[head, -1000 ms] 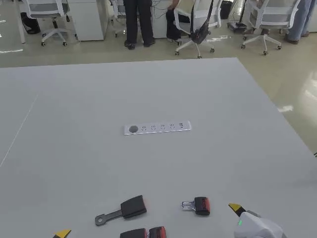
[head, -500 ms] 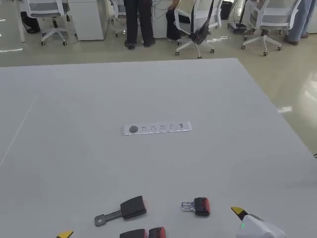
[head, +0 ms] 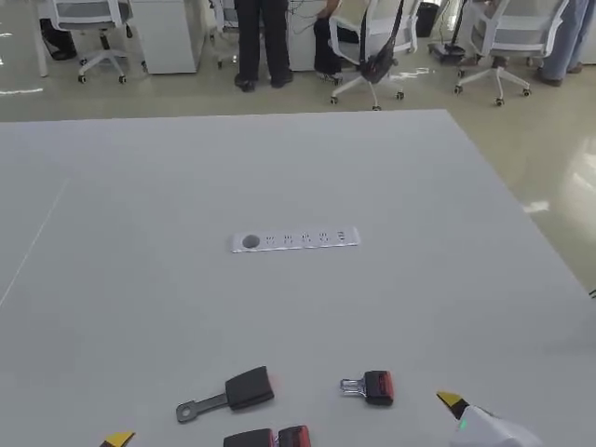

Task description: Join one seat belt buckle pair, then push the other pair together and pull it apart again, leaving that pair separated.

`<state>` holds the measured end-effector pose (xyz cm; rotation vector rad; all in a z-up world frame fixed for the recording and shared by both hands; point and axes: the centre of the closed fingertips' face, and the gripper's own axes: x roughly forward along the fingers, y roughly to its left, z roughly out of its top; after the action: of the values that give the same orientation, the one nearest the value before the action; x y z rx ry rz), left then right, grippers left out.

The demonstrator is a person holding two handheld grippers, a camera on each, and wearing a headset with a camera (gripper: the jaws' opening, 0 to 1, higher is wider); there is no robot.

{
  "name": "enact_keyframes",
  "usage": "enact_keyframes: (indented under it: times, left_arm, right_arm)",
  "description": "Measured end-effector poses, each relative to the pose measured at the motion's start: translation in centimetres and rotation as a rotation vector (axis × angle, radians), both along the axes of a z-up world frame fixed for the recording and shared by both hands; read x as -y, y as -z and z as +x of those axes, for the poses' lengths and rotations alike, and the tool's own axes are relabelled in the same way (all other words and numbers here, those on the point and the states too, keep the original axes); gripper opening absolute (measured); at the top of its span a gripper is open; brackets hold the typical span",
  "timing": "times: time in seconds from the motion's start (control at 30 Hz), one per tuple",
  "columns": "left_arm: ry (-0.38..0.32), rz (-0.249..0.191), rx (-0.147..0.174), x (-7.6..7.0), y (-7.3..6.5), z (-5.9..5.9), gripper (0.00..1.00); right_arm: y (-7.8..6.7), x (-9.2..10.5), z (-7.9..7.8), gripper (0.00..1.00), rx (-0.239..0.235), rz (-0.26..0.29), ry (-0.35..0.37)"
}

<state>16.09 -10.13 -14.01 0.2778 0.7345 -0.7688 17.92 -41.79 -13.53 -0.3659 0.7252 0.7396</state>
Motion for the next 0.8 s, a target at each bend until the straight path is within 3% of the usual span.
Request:
enact_keyframes:
  times: [0.27,0.53,0.63,0.8]
  left_arm:
    - [-0.025,-0.03,0.001,0.3,-0.7,0.3,1.0]
    - [-0.026,-0.026,-0.001,0.3,-0.8,0.2,1.0]
    - [-0.038,-0.048,-0.005,0.4,-1.0,0.3,1.0]
    - [-0.04,-0.05,-0.009,0.0,-0.7,0.2,1.0]
  right_arm:
    - [-1.2,0.2,0.7,1.0,0.013,0.016,0.025]
    - [-0.8,0.0,0.9,1.0,0.015,0.011,0.023]
    - [-0.8,0.1,1.0,0.99,0.013,0.015,0.028]
    - [-0.6,0.4,1.0,0.99,0.009,0.002,0.026]
